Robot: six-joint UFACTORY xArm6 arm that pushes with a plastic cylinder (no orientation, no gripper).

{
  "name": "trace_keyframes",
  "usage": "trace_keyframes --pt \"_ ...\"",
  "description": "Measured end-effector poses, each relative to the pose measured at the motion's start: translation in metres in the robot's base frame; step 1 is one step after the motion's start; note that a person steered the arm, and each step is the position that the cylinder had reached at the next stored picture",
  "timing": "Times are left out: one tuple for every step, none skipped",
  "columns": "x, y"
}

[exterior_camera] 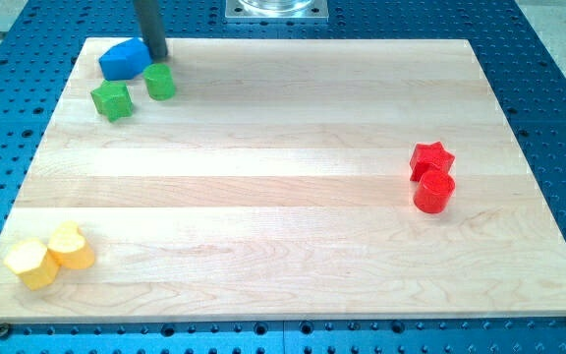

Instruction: Move the green blocks towards the center of the board

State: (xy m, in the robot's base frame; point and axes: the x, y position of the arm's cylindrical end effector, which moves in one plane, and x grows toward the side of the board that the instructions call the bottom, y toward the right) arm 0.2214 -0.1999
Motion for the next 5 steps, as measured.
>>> trace_keyframes --pt "0.0 -0.026" --pt "0.0 -0.02" --pt "0.009 0.01" --pt "0.043 0.02" --pt "0.098 0.021"
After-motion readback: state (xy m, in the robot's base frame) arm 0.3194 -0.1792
